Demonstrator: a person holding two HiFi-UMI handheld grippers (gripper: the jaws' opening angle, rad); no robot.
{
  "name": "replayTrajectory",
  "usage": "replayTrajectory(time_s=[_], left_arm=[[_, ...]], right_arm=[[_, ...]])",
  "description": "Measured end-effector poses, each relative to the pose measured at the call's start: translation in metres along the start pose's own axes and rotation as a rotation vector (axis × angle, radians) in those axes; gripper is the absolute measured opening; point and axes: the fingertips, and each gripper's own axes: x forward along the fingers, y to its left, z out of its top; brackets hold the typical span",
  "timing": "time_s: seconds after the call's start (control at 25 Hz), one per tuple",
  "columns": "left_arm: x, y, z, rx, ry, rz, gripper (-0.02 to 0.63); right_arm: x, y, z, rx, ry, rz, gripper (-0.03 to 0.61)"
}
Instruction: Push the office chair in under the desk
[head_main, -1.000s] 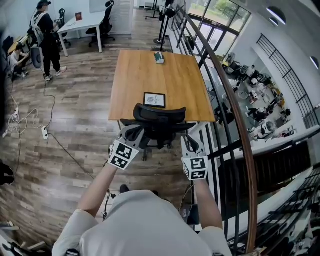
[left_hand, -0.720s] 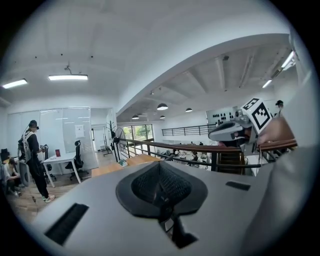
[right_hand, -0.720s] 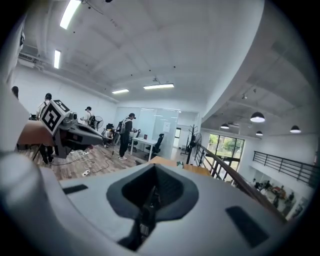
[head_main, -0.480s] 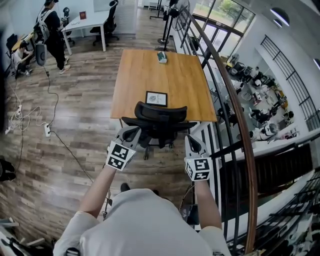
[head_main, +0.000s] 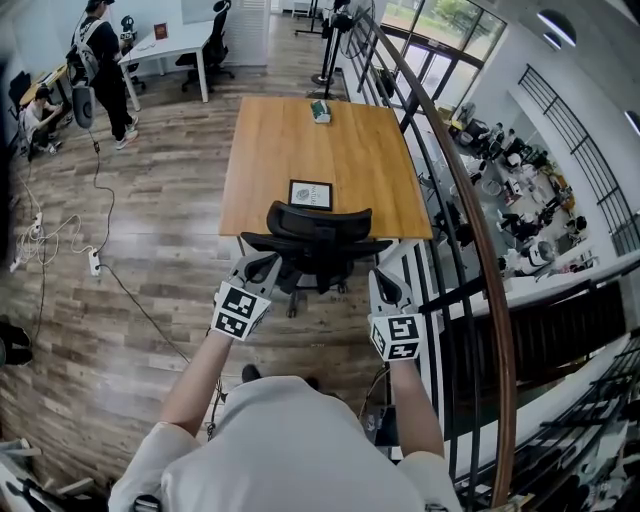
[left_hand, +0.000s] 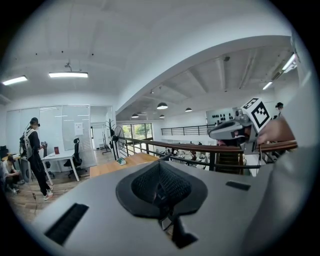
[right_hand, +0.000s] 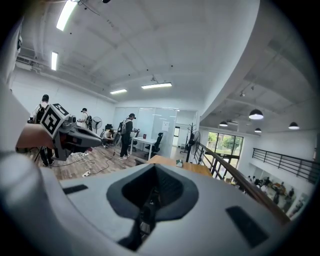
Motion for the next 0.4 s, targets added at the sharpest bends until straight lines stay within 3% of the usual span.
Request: replayTrajectory(time_s=[0.4], left_arm=[[0.0015,0.0022,0.0013,-0.001,0.000,-0.010,-0.005]], right_arm=[[0.0054,0.0014,0.0051,0.000,-0.004,-0.004,0.002]])
